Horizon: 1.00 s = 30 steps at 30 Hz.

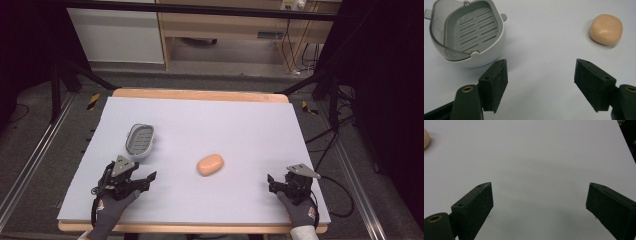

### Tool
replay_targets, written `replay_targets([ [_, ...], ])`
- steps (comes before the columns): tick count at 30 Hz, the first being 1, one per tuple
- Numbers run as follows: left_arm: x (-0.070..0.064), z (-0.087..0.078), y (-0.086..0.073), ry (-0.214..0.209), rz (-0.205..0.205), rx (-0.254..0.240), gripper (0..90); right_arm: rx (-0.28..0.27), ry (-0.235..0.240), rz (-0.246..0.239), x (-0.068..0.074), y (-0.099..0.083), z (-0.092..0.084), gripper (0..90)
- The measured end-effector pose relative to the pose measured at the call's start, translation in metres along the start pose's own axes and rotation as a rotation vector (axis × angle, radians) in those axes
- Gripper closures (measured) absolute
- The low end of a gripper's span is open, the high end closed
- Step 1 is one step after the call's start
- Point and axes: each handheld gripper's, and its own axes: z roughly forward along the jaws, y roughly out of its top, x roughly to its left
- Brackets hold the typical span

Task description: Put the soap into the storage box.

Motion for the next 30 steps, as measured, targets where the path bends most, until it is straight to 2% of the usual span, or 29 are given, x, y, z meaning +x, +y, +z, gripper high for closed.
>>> replay_targets([
  [6, -0.007, 0.003, 0.007, -0.015, 0.026, -0.001, 25.4, -0.005, -0.005, -0.007, 0.002, 0.001, 0.0, 7.4],
  [18, -0.019, 0.013, 0.026, -0.036, 0.047, -0.006, 24.5, -0.008, -0.007, -0.028, 0.005, 0.002, 0.0, 7.0],
  [30, -0.034, 0.025, 0.043, -0.065, 0.07, 0.0, 24.4, -0.003, -0.003, -0.027, 0.006, 0.002, 0.0, 7.0],
])
